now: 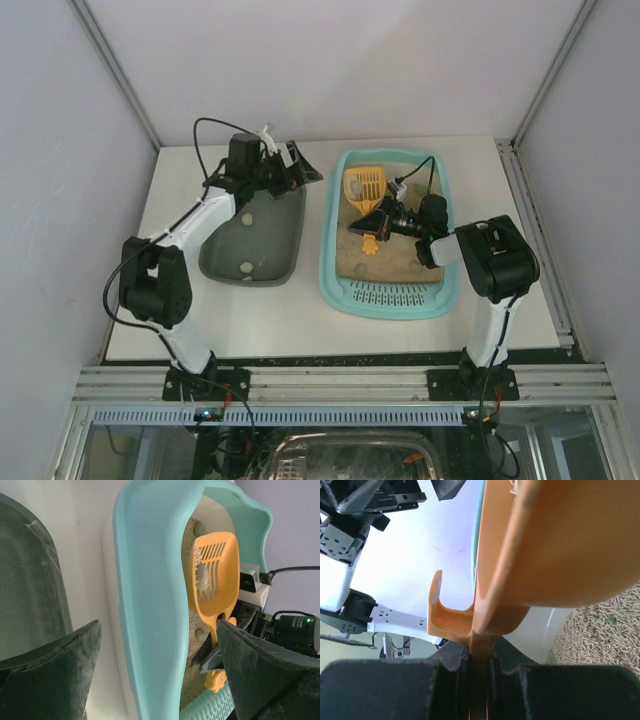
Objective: Clean the litter box
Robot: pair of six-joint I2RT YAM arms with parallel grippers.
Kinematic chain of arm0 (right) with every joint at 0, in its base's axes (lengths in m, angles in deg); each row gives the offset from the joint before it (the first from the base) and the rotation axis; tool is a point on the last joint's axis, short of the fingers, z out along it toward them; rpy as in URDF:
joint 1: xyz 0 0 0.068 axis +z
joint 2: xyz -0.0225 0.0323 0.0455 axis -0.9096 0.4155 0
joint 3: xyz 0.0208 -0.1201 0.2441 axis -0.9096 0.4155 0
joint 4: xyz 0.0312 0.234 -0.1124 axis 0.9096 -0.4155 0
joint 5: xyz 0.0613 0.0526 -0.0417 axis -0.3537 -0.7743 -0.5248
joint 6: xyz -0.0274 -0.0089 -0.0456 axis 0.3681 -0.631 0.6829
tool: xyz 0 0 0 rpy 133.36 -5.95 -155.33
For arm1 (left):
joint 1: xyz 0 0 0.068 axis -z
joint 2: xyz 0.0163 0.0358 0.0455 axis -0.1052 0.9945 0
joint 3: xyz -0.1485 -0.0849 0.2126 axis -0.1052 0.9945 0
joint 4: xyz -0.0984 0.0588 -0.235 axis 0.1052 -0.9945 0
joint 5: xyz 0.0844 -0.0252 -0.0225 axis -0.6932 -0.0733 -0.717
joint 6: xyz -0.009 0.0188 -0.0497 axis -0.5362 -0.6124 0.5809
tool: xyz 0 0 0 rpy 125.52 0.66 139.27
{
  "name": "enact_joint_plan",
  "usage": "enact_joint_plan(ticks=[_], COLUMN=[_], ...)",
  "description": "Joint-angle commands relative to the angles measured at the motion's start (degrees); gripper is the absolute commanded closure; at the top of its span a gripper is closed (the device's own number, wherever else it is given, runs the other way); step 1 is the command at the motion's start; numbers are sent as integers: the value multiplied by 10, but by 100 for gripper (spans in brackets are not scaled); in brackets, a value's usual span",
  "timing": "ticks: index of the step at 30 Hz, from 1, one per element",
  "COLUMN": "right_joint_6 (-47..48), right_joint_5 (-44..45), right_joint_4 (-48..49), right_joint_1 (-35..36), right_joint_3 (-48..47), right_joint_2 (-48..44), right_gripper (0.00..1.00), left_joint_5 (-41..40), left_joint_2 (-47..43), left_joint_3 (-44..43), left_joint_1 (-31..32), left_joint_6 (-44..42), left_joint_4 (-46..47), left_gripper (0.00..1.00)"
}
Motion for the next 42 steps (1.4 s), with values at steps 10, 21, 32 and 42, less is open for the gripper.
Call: enact_joint_plan(ticks=[10,21,32,42], right_joint_6=[-140,-19,531,454], right_joint_5=[-37,-85,28,-1], right_joint_4=[202,-2,-634,-616], right_joint_1=[-46,-48,-56,-60], right_joint_3=[7,30,7,-3], right_joint_2=[-94,-236,-370,-346], right_gripper=[100,100,100,100], left_joint_5=[-25,-20,-26,-54], left_joint_2=[-82,-90,-109,-128], left_joint_3=[38,54,66,77], left_joint_1=[-10,-14,-16,-15], left_joint_6=[-88,-98,-113,-95], left_joint_4=[-61,-69,-85,-103], left_gripper=[0,0,0,0])
